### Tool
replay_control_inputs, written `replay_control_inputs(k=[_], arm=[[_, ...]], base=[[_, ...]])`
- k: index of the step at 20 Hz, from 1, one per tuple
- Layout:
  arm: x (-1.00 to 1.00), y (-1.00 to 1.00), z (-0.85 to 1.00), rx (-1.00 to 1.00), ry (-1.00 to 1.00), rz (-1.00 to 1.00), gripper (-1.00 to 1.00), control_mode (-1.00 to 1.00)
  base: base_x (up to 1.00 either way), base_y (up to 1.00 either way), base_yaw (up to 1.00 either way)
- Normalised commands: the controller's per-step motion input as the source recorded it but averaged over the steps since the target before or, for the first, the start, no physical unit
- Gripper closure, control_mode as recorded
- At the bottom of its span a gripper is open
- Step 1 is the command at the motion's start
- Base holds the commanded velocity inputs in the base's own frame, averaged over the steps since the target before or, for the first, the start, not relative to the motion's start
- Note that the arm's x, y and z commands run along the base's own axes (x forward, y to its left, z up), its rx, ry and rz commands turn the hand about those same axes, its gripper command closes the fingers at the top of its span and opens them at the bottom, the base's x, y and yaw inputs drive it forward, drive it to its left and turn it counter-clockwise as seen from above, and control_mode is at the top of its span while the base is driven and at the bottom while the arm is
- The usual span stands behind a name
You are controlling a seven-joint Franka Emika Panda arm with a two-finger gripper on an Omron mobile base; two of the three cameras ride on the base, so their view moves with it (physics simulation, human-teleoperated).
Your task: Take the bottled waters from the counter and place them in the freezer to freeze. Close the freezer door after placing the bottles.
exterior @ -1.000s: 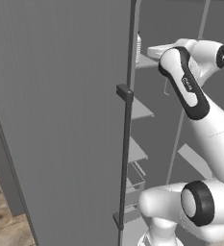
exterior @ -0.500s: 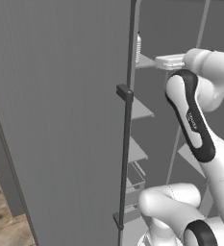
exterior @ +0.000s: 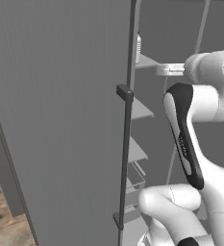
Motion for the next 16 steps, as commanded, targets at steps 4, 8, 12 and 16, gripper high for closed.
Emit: replay_control_inputs(k=[4,8,12,16], arm=[[-0.45,0.0,0.0,-0.07,0.36,-0.22,-1.0,-1.0],[-0.52,0.0,-0.13,-0.04,0.34,-0.17,-1.0,-1.0],[-0.81,0.0,-0.3,0.0,0.17,-0.04,-1.0,-1.0],[-0.49,0.0,-0.41,0.01,0.25,0.0,-1.0,-1.0]], base=[[0.0,0.0,0.0],[0.0,0.0,0.0],[0.0,0.0,0.0],[0.0,0.0,0.0]])
